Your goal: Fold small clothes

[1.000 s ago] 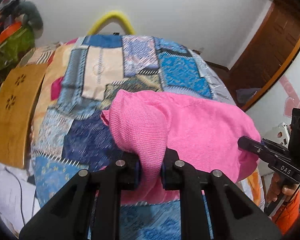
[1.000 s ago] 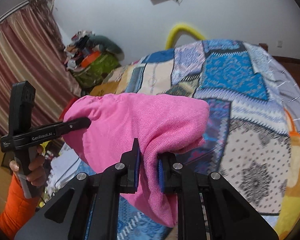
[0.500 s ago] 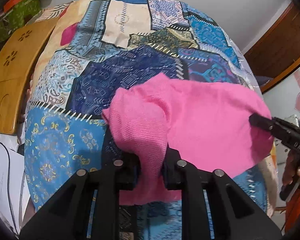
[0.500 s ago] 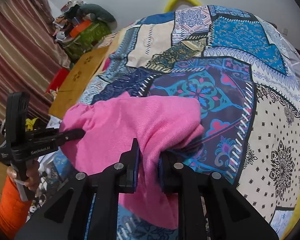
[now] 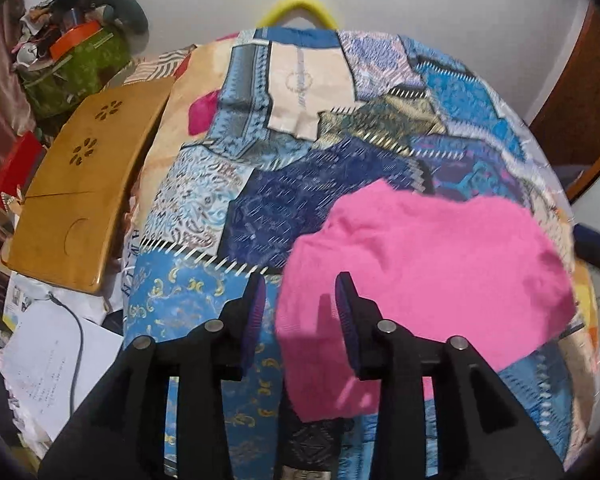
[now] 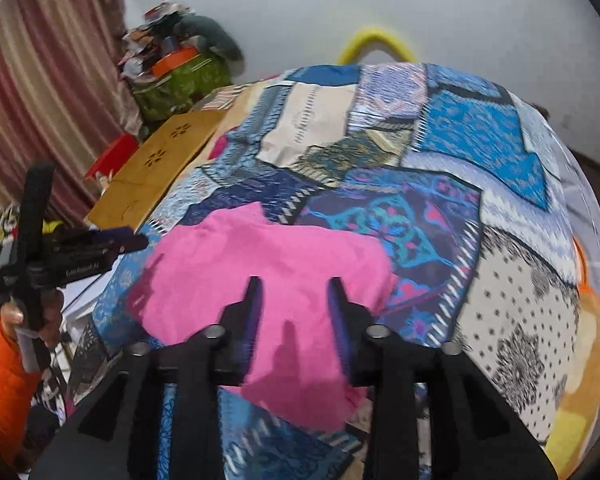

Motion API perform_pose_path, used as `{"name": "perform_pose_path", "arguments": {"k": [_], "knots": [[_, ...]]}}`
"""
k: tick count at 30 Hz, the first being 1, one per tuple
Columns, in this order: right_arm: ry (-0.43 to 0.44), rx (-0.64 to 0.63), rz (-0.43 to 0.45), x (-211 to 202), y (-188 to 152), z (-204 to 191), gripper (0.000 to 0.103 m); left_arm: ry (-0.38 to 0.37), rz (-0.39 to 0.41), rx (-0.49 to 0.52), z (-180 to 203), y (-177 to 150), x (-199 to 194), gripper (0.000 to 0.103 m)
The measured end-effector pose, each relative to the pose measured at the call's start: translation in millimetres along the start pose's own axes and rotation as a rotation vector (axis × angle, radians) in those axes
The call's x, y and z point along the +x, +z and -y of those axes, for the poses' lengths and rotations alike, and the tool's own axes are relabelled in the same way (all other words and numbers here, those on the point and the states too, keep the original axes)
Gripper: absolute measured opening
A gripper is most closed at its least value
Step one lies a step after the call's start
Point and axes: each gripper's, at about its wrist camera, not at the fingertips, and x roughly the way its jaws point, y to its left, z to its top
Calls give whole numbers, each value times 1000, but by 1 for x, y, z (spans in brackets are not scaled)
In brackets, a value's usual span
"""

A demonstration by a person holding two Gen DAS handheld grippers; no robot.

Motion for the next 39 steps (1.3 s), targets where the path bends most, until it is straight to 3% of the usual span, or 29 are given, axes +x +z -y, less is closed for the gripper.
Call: {"name": "perform_pose_path", "arguments": {"k": [1, 3, 7, 14, 19, 29, 33, 39], "knots": [[3, -9, -1, 4, 0, -4, 54, -8, 9, 3, 4, 1, -2, 43], [8, -27, -4, 14, 0, -13, 61, -25, 30, 23, 14, 2, -6, 49], [19, -63, -55, 42, 0, -26, 61, -57, 35, 68, 32, 3, -2, 61], [-1, -79, -142, 75, -11, -21, 61, -46, -44, 97, 45, -4, 32, 63], [8, -57, -153, 73, -19, -4, 64, -6, -90, 79, 39, -10, 52, 63], [-53, 15, -84, 30, -23, 23, 65, 36, -42, -6, 9, -14, 17, 63], [-62, 11, -7, -5, -19, 16, 65, 32, 32, -29, 6, -13, -20, 63], [-67, -33, 175, -74, -12, -12, 65, -15, 180, -25, 20, -16, -95, 63]]}}
